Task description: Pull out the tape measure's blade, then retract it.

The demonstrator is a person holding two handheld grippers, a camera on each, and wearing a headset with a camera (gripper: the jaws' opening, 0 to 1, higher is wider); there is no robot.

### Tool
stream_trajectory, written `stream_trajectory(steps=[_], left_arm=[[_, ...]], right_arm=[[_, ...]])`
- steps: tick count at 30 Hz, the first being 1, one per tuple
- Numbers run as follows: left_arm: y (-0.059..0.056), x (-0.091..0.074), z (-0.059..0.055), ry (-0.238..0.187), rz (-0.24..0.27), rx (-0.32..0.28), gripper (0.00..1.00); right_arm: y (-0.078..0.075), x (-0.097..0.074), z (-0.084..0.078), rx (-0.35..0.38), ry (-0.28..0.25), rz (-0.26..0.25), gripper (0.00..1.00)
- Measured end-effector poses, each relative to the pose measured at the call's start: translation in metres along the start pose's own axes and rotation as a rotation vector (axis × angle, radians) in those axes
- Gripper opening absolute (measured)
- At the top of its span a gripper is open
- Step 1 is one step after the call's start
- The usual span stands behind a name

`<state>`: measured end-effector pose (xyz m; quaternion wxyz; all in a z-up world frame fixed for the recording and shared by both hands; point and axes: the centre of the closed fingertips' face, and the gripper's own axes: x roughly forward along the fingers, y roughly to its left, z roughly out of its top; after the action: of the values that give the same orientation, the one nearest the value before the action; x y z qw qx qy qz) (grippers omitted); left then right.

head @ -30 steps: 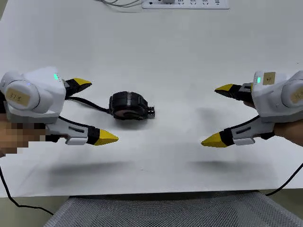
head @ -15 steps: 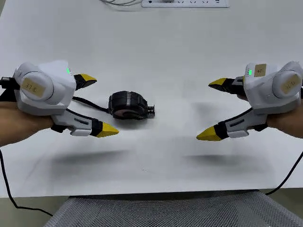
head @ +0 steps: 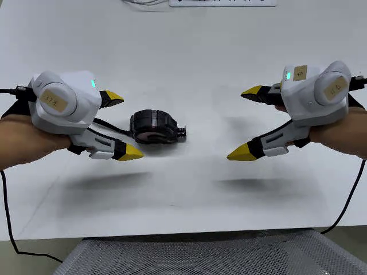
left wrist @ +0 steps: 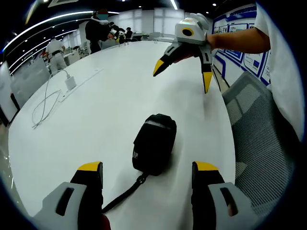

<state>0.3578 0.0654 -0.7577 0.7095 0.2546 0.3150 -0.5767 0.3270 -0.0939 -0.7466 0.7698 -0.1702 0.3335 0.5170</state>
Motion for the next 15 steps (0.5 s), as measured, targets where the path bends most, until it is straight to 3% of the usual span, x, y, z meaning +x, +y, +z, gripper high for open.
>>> stream_trajectory(steps=[15], left_arm=[[0.0,0.016,0.003,0.014,-0.035,0.056,0.49]], right_arm=[[0.0,0.016,0.009,0.009,-0.022,0.036,0.83]])
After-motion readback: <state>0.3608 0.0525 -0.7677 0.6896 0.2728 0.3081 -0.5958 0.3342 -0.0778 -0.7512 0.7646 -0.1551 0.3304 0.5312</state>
